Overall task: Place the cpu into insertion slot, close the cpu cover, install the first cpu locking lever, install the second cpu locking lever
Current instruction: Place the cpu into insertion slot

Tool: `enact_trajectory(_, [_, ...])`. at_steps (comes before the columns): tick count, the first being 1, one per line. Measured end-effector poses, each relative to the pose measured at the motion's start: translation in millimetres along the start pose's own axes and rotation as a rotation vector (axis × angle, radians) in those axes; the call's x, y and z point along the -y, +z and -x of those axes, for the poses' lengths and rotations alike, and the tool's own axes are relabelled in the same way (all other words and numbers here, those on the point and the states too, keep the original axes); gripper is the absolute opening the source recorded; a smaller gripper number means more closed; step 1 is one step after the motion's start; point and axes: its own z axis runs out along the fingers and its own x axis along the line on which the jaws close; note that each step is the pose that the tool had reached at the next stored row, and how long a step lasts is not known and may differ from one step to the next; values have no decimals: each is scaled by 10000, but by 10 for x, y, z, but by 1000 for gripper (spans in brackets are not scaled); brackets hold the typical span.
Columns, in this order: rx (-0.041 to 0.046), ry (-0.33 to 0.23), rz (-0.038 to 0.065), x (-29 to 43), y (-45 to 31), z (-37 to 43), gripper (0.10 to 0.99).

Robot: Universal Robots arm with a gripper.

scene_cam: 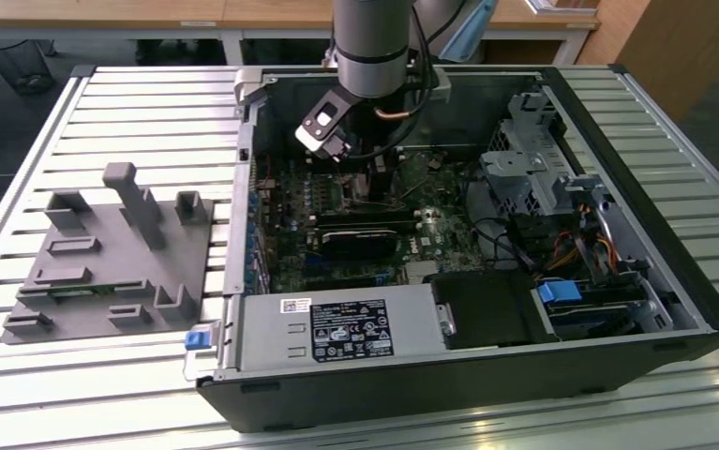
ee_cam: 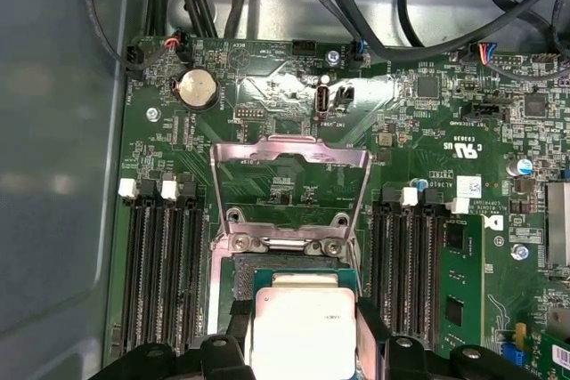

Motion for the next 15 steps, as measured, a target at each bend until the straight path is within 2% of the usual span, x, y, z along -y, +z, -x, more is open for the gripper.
enact_trajectory(15, [6, 65, 0, 3, 46, -34, 541])
